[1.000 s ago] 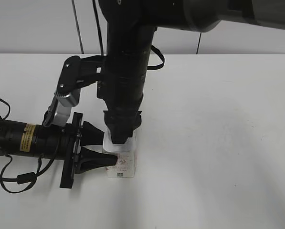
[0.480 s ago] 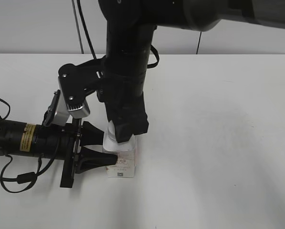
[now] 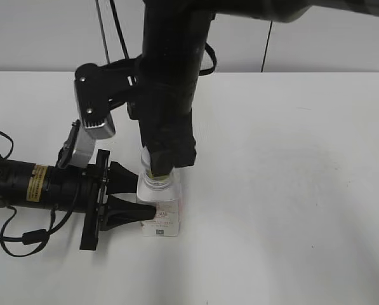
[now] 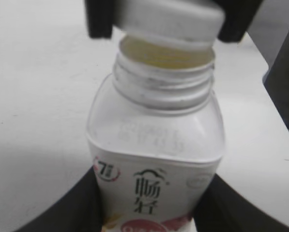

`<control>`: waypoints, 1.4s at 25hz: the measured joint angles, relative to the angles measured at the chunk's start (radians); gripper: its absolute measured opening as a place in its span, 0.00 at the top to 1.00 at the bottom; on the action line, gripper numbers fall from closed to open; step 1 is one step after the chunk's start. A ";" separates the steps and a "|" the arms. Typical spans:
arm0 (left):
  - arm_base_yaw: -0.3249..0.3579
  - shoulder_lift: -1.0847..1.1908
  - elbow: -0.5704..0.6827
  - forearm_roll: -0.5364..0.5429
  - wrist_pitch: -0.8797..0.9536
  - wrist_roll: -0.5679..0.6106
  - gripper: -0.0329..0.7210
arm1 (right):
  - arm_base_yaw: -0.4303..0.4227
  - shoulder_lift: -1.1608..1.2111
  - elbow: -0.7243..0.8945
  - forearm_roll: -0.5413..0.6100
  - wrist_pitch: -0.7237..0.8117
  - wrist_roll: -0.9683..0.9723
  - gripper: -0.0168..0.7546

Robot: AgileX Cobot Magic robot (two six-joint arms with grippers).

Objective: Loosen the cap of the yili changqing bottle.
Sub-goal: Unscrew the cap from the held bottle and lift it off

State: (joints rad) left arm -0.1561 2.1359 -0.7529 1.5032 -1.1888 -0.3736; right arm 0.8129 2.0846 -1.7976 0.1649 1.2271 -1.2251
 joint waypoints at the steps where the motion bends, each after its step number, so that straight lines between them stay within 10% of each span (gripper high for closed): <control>1: 0.000 0.000 0.000 0.000 0.000 0.000 0.52 | 0.000 -0.011 0.000 0.000 0.000 0.005 0.47; 11: 0.000 0.000 0.000 0.000 0.000 0.000 0.52 | 0.000 -0.090 -0.002 0.003 -0.001 0.133 0.47; 28: 0.000 0.000 0.000 0.000 0.000 0.000 0.52 | 0.000 -0.097 -0.003 0.006 -0.001 1.391 0.47; 35: 0.000 0.000 0.000 0.001 0.000 0.000 0.52 | 0.000 -0.097 -0.003 0.013 -0.001 1.585 0.47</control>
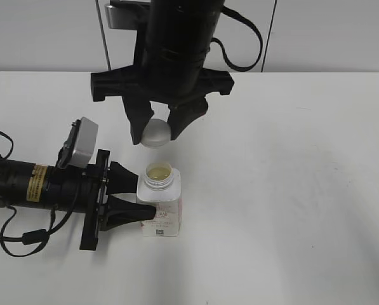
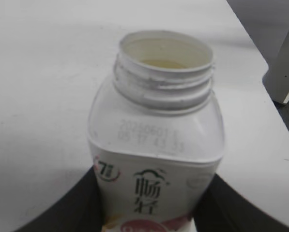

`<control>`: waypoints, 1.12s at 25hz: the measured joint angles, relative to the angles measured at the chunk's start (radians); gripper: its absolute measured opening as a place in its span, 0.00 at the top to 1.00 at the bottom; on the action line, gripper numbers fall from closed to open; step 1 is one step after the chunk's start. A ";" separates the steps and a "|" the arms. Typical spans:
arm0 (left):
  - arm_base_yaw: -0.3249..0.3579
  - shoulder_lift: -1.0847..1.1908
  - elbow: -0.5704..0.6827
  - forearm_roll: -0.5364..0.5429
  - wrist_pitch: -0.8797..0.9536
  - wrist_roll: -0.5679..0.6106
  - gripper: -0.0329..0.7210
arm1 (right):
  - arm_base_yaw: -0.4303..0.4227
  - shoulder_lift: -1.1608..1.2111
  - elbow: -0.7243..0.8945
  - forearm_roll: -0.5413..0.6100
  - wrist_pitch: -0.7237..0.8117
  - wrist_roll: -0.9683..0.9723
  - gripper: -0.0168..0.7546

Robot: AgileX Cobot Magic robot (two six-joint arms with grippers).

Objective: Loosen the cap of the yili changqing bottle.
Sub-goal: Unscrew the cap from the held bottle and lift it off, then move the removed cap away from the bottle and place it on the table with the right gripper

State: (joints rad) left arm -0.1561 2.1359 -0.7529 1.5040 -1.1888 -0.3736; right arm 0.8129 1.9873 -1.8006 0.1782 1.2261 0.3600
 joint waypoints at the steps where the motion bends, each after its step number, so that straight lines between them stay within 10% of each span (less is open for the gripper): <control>1: 0.000 0.000 0.000 0.000 0.000 0.000 0.52 | -0.001 0.000 0.000 -0.005 0.000 0.002 0.47; 28: 0.000 0.000 0.000 0.003 0.005 0.000 0.52 | -0.362 -0.032 0.159 -0.124 -0.002 -0.130 0.47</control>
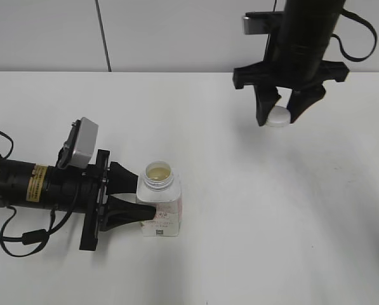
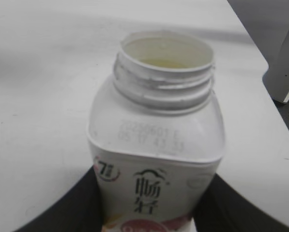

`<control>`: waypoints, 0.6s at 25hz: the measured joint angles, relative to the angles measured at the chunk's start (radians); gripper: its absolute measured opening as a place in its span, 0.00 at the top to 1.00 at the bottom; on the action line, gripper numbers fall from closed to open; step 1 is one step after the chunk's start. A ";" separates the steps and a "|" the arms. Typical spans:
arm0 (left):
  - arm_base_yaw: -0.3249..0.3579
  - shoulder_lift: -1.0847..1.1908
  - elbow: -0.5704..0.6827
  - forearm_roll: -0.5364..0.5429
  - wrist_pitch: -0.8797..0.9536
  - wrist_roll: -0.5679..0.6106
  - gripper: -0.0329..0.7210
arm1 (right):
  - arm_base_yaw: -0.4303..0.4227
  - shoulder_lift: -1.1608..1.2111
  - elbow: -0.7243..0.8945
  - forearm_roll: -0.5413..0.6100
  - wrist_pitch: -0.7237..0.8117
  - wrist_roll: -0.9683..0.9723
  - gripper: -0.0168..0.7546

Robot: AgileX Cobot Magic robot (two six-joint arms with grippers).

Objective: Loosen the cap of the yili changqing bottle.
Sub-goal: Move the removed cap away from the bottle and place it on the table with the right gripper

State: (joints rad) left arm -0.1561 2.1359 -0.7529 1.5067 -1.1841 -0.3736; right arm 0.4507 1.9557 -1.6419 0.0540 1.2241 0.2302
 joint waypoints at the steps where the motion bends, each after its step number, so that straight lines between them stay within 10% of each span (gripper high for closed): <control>1: 0.000 0.000 0.000 0.001 0.001 0.000 0.52 | -0.016 -0.004 0.021 -0.013 0.000 0.000 0.47; 15: 0.000 0.000 -0.002 0.006 0.001 0.001 0.52 | -0.058 -0.018 0.246 -0.054 -0.095 -0.004 0.47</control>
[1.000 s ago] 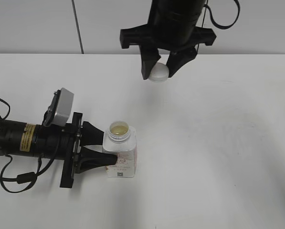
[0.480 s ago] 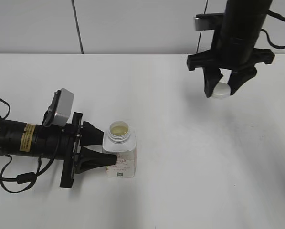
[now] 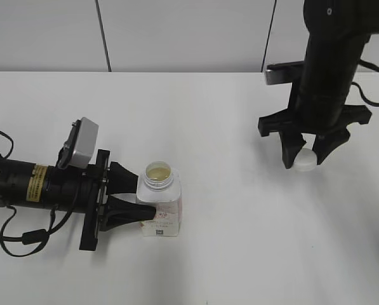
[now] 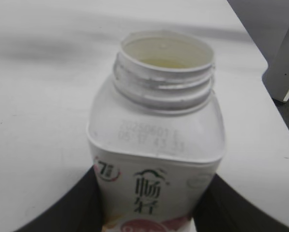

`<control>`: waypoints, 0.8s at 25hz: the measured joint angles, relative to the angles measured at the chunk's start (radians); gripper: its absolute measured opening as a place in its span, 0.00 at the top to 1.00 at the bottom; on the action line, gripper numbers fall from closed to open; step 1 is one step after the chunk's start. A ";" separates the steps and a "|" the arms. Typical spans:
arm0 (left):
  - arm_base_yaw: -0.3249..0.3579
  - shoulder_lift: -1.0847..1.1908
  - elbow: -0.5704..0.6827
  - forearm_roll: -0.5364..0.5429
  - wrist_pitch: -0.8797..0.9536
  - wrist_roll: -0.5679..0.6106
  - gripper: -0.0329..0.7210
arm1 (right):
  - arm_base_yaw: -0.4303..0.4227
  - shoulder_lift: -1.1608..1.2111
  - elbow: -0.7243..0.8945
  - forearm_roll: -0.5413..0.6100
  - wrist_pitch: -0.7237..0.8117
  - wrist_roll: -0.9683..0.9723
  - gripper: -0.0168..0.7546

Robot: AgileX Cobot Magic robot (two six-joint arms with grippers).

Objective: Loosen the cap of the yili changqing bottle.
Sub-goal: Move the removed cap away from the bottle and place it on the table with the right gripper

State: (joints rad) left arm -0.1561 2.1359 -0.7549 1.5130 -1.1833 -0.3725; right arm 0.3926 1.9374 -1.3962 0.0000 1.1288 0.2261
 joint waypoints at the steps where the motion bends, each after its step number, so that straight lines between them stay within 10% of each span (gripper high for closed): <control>1: 0.000 0.000 0.000 0.000 0.000 0.000 0.52 | 0.001 0.000 0.026 0.000 -0.032 0.000 0.47; 20: 0.000 0.000 0.000 -0.001 -0.008 0.000 0.52 | 0.002 0.002 0.329 0.039 -0.512 -0.002 0.48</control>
State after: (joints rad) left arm -0.1561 2.1359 -0.7549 1.5120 -1.1916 -0.3725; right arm 0.3946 1.9396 -1.0675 0.0391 0.6164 0.2244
